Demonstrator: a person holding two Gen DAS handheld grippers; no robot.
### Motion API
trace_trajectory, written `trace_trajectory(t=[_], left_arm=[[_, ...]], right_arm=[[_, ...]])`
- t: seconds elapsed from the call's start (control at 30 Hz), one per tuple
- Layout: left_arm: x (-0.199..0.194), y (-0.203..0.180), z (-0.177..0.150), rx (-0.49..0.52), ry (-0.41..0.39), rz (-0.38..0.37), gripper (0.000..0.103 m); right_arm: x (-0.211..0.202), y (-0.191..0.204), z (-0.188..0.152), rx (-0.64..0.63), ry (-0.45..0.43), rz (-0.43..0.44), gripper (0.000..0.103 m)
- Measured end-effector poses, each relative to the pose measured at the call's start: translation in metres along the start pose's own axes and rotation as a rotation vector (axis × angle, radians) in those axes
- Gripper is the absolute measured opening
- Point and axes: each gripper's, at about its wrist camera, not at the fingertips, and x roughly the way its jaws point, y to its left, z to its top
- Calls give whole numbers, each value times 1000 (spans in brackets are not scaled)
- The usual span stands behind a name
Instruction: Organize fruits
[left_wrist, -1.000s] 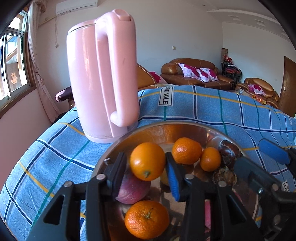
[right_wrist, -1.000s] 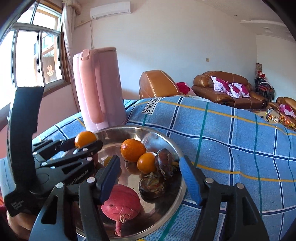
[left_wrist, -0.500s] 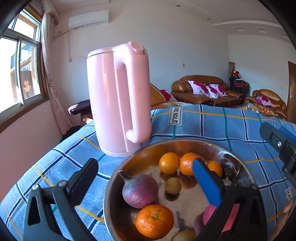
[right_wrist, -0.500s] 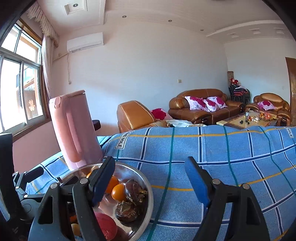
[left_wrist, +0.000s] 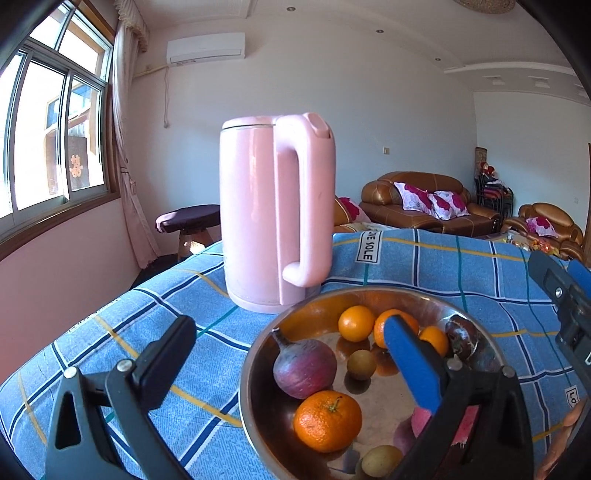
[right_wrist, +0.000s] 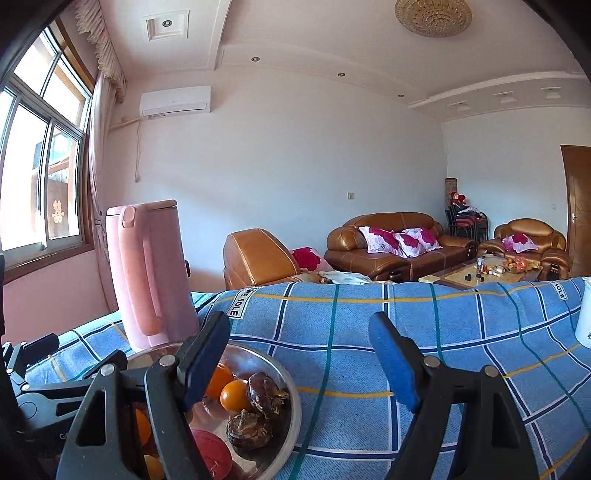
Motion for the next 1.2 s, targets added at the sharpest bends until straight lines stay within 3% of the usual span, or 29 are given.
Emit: trace_trajectory(t=[0.2,0.43,1.2], left_arm=[[-25,3,-7,-32,-58,-11,103],[-34,-7,-8,8,-82,-14,103],[-32,-8,-8,-1,-58,-21,103]], right_arm=[[-23,-5,-2,3,-31,-10,79],[-38,-4,-3,-20,-47,-21,79],[-35,-3,-3,-32,-27,-22,80]])
